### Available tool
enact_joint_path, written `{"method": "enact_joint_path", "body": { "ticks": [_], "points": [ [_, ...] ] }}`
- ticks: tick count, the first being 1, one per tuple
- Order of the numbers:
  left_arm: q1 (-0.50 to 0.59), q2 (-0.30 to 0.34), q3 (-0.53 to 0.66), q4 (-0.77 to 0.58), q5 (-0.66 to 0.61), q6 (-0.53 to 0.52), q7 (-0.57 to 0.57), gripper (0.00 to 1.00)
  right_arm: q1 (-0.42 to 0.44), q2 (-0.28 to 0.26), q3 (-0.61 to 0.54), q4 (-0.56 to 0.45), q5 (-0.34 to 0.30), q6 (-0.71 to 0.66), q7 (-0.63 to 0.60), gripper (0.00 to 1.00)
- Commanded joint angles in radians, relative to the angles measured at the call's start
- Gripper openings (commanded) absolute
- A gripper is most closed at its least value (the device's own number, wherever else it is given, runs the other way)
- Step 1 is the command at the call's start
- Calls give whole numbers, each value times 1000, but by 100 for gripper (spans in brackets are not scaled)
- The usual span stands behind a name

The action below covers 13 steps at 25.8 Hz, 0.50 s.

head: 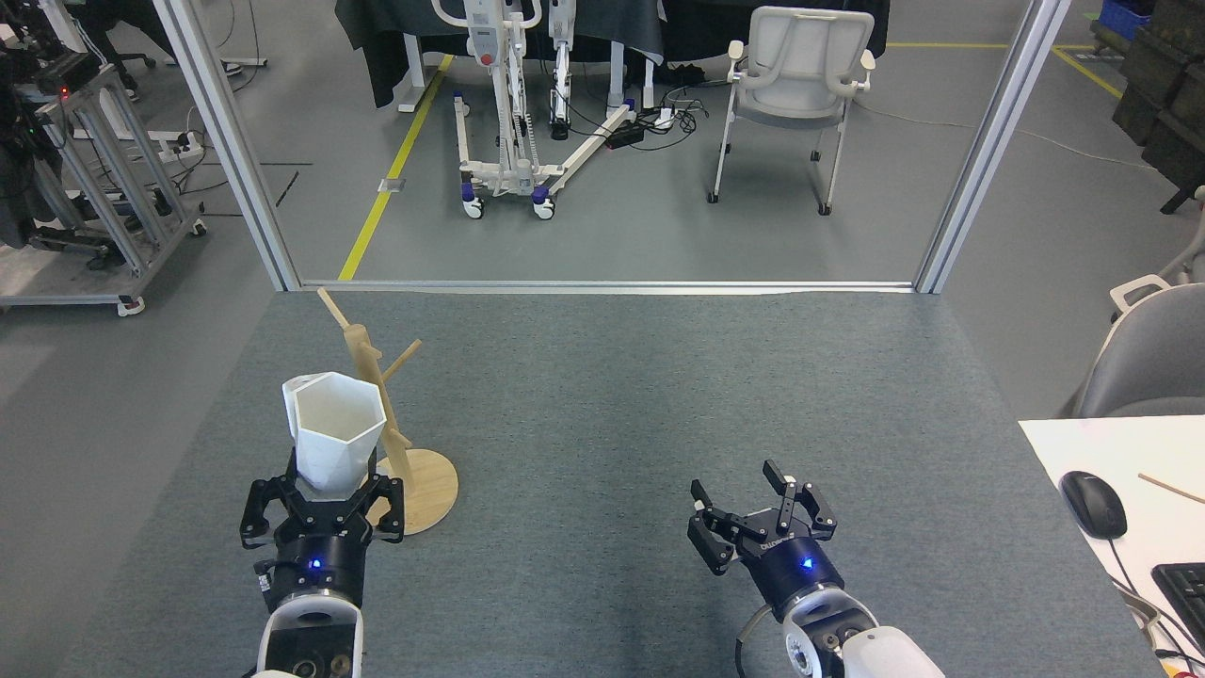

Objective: Hang cup on storage rack
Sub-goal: 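Push the cup onto the rack peg with the left gripper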

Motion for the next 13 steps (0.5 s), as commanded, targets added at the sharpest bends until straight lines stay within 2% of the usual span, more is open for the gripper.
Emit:
{"method": "enact_joint_path", "body": {
  "ticks": [1,13],
  "points": [
    [-19,3,7,22,17,-7,2,48,-13,4,2,7,0,-7,3,99],
    [-24,23,7,22,19,-28,2,48,-46,23,15,36,0,-21,3,99]
  ]
}}
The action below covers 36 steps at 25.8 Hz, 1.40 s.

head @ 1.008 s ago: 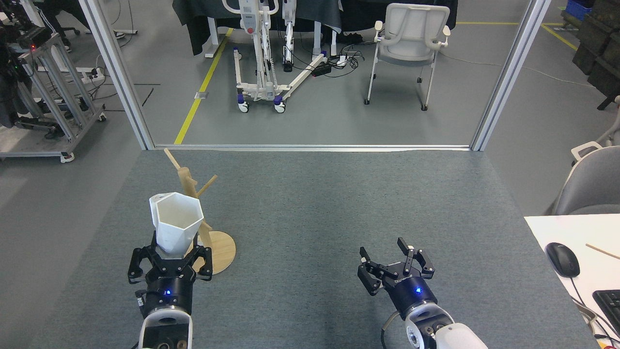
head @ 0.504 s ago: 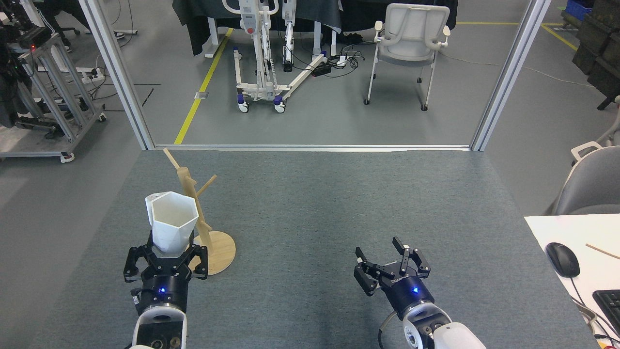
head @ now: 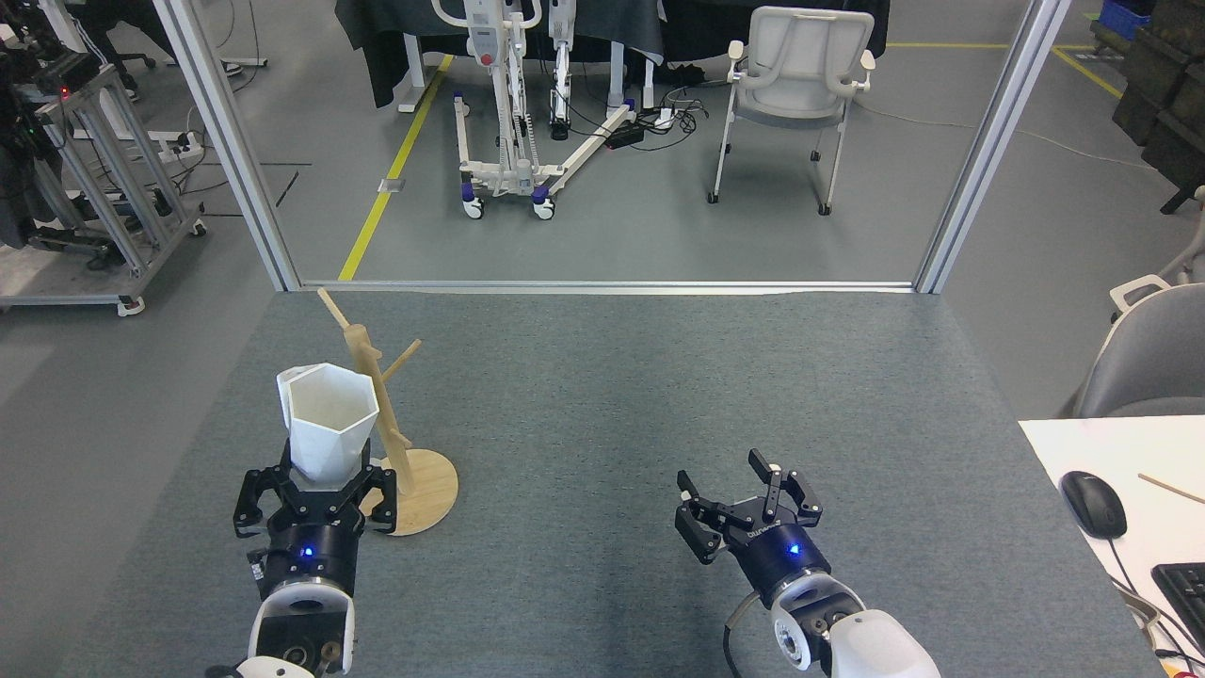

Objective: Hang cup on storage rack
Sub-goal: 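Push the cup onto the rack peg with the left gripper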

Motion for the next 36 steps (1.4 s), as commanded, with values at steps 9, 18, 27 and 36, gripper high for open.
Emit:
{"method": "enact_joint_path", "body": {
  "ticks": [9,18,27,36],
  "points": [
    [1,4,-3,1,0,-20,10,48,-6,5,1,4,-1,1,2,99],
    [-2,0,-5,4,0,-38,12,48,-5,0,-1,4,-1,2,2,99],
    [-8,-6,-12,6,-1,-51,13,48,-8,5,-12,4,-1,7,2,99],
    [-8,-6,-12,6,-1,-51,21,48,-8,2,-12,0,-1,4,0,99]
  ]
}}
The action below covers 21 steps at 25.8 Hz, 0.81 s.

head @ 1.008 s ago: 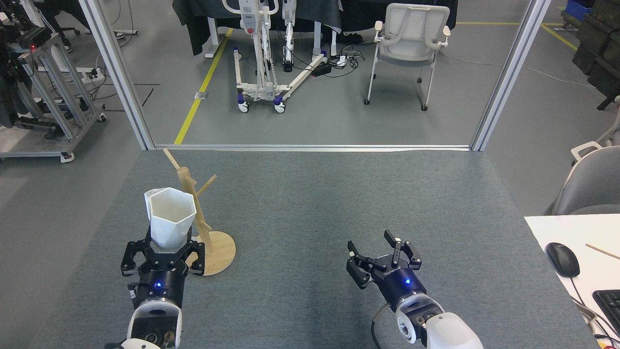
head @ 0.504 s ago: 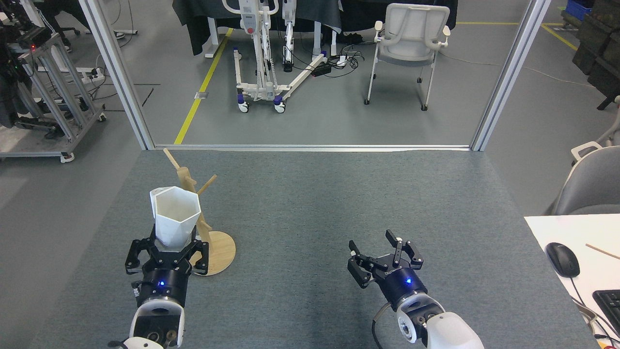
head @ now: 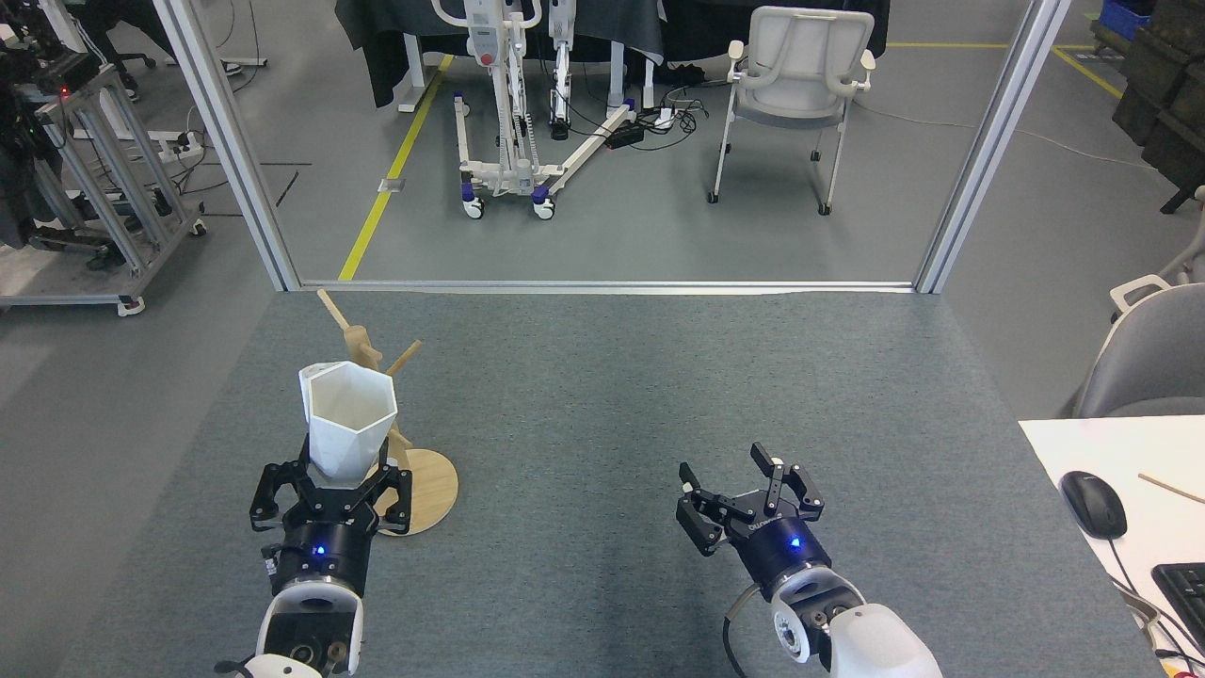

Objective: Hang cup on storage rack
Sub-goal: 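Push the cup onto the rack peg with the left gripper, then open the left gripper to release the cup on the peg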

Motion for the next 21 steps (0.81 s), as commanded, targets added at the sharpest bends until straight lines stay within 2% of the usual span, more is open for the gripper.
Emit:
{"method": "enact_joint_path", "body": {
  "ticks": [1,17,21],
  "points": [
    [0,-1,0,0,0,0,1,49,1,-5,3,-2,0,-2,-4,99],
    [0,-7,-14,4,0,-23,1,50,-17,-2,4,-5,-2,-5,-5,99],
    [-2,-11,-14,4,0,-20,6,54,-23,-5,7,-5,-3,-5,-5,99]
  ]
}}
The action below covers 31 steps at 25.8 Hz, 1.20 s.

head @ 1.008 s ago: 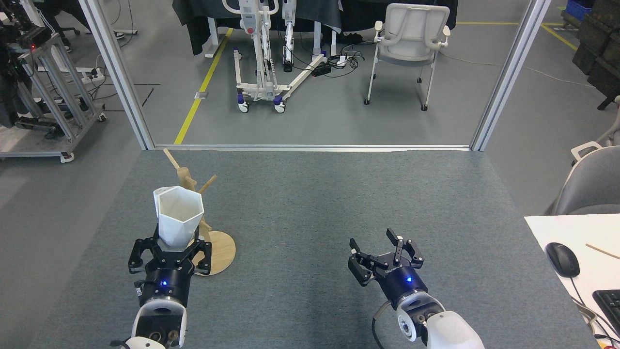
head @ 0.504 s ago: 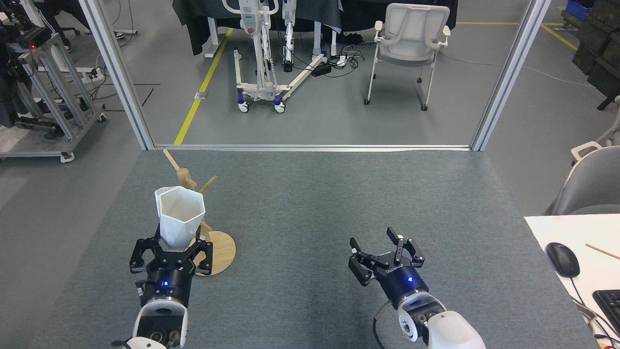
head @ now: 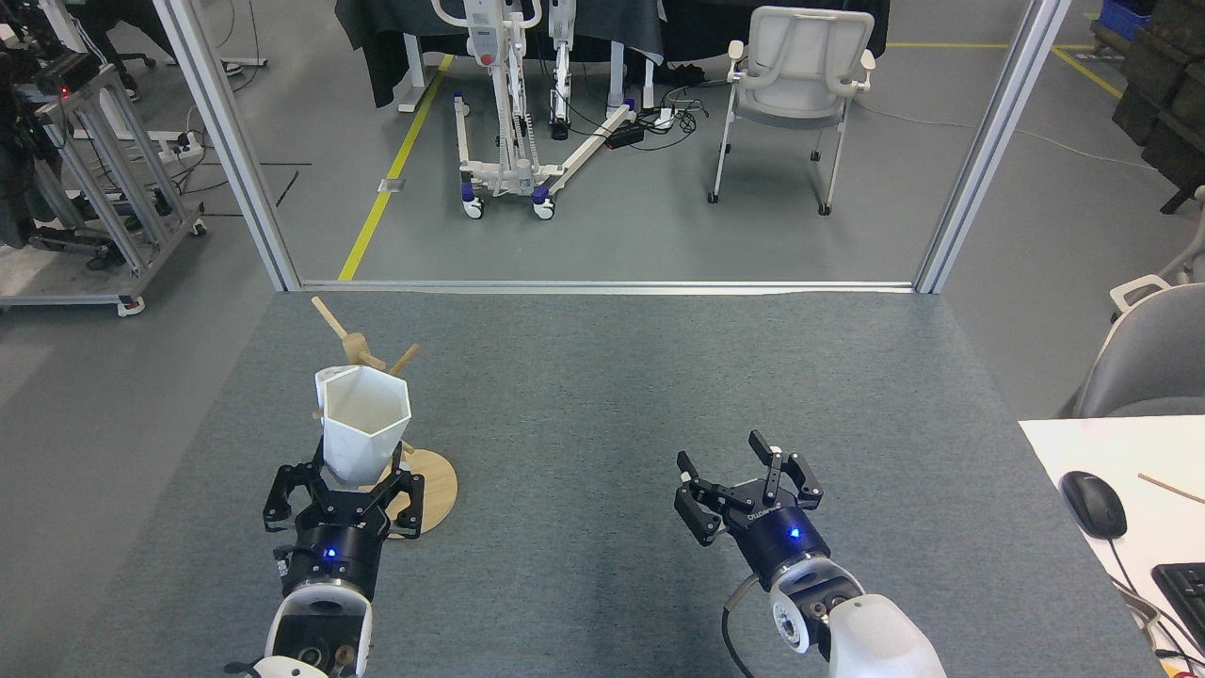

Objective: Hang cup on storage rack
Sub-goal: 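Open the left gripper to release the cup on the peg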

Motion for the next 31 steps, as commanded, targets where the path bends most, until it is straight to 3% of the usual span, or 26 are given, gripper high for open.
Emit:
{"method": "enact_joint_path", "body": {
  "ticks": [1,3,4,11,21,27,31],
  "points": [
    [-1,-3,0,0,0,8,14,61,-5,-4,2,0,-1,0,0,99],
    [-1,-5,0,-1,0,15,49,94,-8,-8,5,0,-1,0,0,99],
    [-1,-3,0,-3,0,2,64,99,-8,-11,8,0,-3,-1,0,99],
    [-1,-3,0,-3,-2,19,71,99,-9,-42,21,-4,-44,-26,0,99],
    [14,-3,6,-4,0,25,71,99,-23,-45,5,-59,-46,-24,-1,99],
    [138,-3,29,-97,2,250,81,99,-21,-24,-123,-142,-43,11,-11,99],
    [224,-3,52,-207,2,312,135,99,-26,-25,-189,-145,-32,66,-9,99]
  ]
}}
